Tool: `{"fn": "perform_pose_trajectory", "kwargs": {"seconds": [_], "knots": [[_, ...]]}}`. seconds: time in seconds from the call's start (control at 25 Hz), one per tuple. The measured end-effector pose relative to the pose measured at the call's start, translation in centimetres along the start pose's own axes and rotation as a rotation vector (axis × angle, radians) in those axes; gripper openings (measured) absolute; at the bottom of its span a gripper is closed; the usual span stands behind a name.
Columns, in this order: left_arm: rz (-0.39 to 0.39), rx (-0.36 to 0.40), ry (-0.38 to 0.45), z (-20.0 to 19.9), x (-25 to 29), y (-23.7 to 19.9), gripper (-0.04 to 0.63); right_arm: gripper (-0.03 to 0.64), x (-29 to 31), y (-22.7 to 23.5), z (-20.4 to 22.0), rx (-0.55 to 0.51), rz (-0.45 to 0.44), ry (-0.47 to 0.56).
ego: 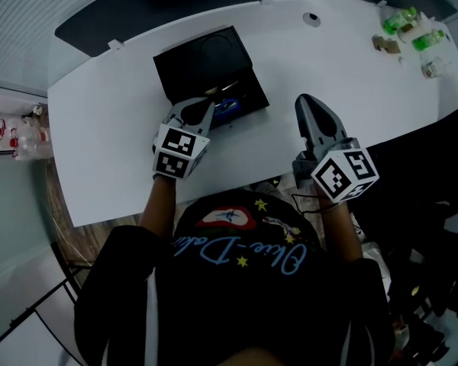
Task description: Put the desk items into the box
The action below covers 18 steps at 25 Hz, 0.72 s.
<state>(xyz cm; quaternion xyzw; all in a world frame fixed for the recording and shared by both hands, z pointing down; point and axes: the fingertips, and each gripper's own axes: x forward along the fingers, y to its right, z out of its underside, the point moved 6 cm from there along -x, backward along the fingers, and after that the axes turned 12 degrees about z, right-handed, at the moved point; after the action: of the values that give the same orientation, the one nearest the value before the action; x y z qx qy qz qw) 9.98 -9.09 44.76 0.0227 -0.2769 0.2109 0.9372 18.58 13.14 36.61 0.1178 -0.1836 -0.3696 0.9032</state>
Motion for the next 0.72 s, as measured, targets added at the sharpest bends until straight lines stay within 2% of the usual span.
{"fn": "perform_pose_trajectory", "kwargs": {"seconds": [0.12, 0.32, 0.44, 0.72], "knots": [[-0.019, -0.015, 0.03, -0.1, -1.0, 0.1, 0.009, 0.02, 0.6, -0.3, -0.5, -0.018, -0.027, -0.004], [-0.001, -0.016, 0.127, -1.1, -2.7, 1.4, 0.008, 0.02, 1.6, -0.5, -1.3, -0.078, -0.072, -0.022], [-0.016, 0.007, 0.14, -1.7, -3.6, 2.0, 0.008, 0.02, 2.1, -0.7, -1.7, -0.1, -0.103, -0.031], [-0.045, -0.003, 0.152, -2.1, -5.4, 3.1, 0.008, 0.02, 3.0, -1.3, -2.5, -0.191, -0.169, -0.041]]}}
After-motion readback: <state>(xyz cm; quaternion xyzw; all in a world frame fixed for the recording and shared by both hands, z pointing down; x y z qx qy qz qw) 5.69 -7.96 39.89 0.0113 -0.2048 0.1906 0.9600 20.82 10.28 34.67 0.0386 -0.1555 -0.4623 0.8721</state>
